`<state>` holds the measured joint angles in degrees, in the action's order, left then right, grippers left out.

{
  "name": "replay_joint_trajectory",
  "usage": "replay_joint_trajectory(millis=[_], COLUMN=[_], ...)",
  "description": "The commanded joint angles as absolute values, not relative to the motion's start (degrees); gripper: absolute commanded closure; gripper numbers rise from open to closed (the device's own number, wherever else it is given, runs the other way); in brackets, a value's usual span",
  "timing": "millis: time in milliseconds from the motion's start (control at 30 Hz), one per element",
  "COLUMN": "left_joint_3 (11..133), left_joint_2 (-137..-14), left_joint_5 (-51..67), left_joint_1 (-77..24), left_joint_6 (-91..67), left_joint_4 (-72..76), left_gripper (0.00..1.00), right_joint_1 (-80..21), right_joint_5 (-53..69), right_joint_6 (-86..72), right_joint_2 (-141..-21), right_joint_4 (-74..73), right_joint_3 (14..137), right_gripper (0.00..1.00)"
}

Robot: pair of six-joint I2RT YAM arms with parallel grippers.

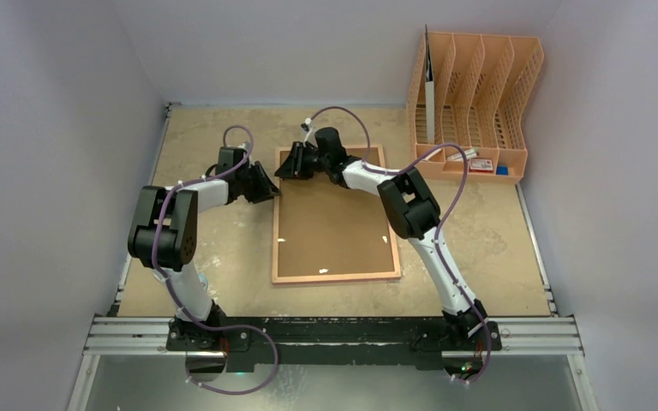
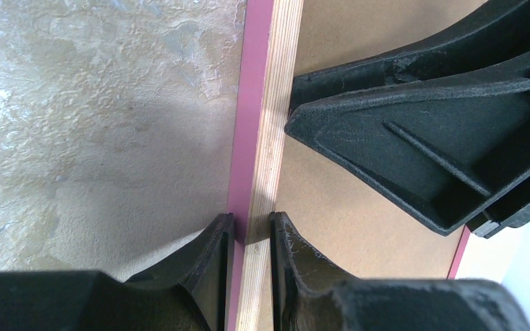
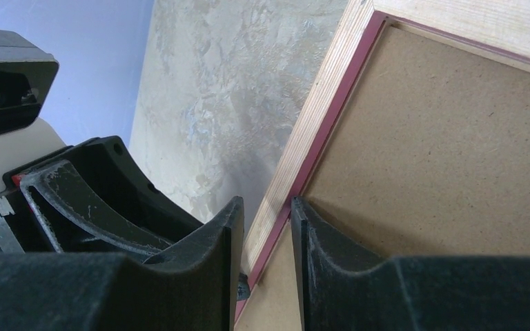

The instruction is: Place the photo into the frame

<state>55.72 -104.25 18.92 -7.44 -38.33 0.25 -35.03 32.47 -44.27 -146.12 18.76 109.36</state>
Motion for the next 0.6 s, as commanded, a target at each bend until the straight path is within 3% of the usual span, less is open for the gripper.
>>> replay_joint_trajectory(millis=[0, 267, 567], left_joint_3=[56.7, 57.2, 56.8], left_joint_2=[-106.4, -104.5, -97.6], left_joint_5=[17.5, 16.3, 14.9], left_joint_1=[-7.4, -7.3, -7.3], left_joint_6=[-37.9, -38.5, -39.5], left_joint_4=[1.9, 0.2, -3.1], left_gripper=[0.97, 0.92, 0.61], right_joint_1=[-36.2, -34.2, -32.0], right_joint_5=[36.5, 25.3, 13.7], right_joint_6=[-44.0, -43.7, -39.2], right_joint_2=[-144.9, -138.1, -116.7], right_joint_4=[12.9, 14.8, 14.6], right_joint_3=[109.3, 110.1, 90.6], right_gripper=[0.66, 0.61, 0.56])
